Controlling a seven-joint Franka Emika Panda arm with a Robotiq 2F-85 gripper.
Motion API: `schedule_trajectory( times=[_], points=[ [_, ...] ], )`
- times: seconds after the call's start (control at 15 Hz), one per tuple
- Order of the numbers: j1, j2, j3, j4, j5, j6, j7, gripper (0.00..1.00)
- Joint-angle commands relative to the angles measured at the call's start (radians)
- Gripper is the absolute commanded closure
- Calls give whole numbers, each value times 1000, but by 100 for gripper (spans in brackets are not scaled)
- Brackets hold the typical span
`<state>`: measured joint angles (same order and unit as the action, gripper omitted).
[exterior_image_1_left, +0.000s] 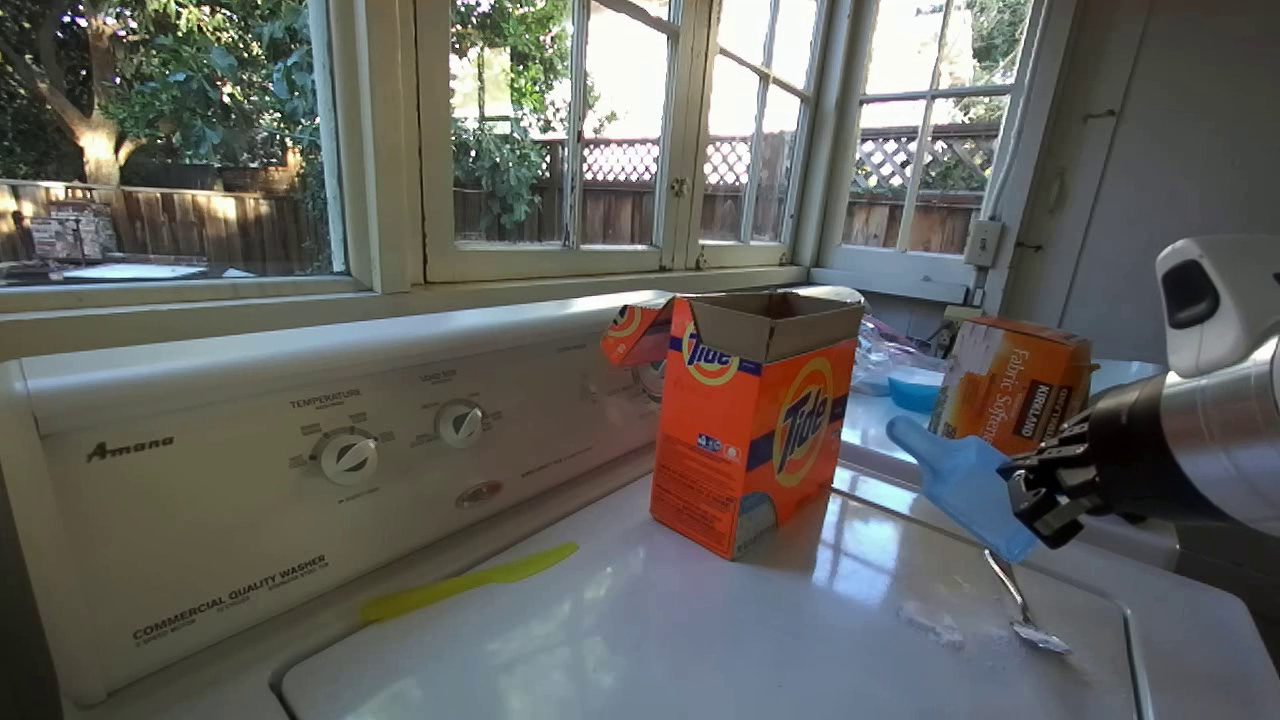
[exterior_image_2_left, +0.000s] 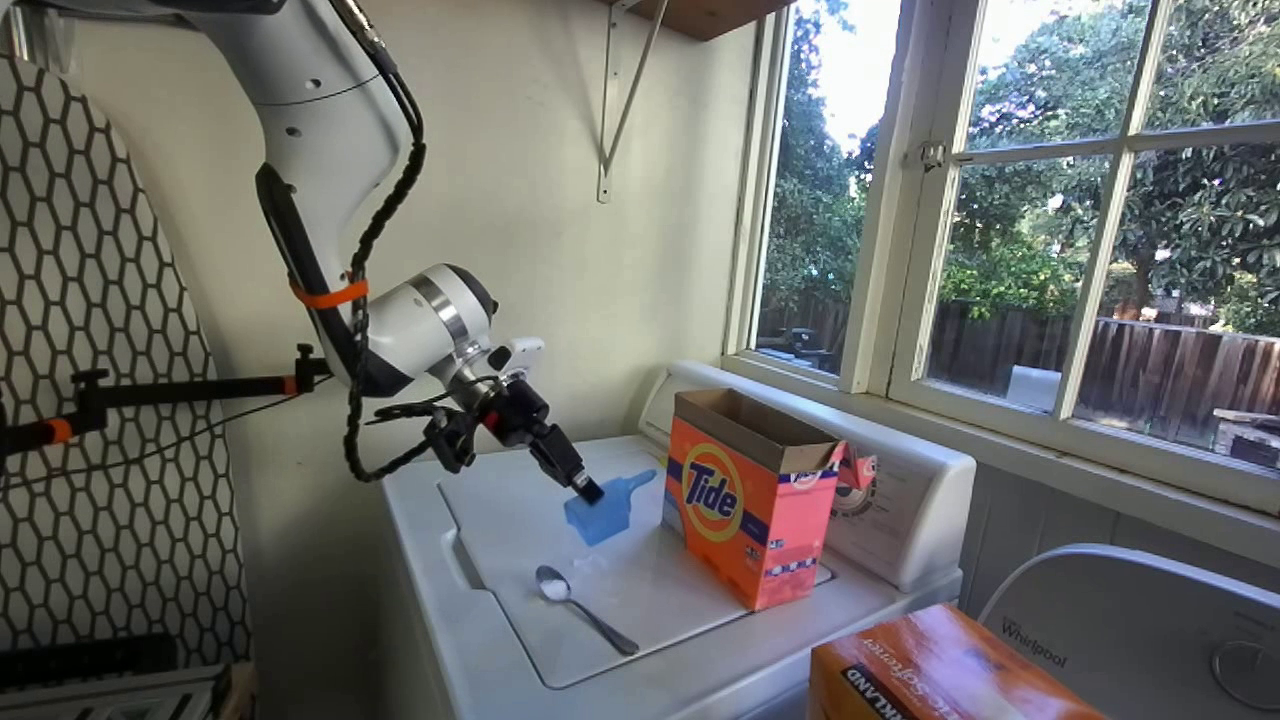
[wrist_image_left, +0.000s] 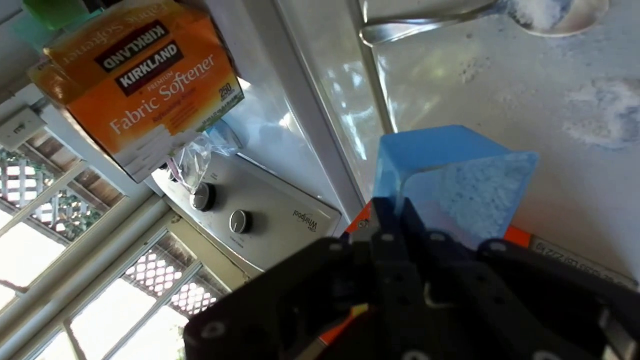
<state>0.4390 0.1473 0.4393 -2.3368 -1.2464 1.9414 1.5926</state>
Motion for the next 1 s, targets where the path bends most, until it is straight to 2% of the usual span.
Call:
schedule_trajectory(
  times=[0.0,0.93],
  points=[
    [-12,-30,-8,-24,14,80,12,99],
    [-23,-4,-36,6,-8,323,17,99]
  ],
)
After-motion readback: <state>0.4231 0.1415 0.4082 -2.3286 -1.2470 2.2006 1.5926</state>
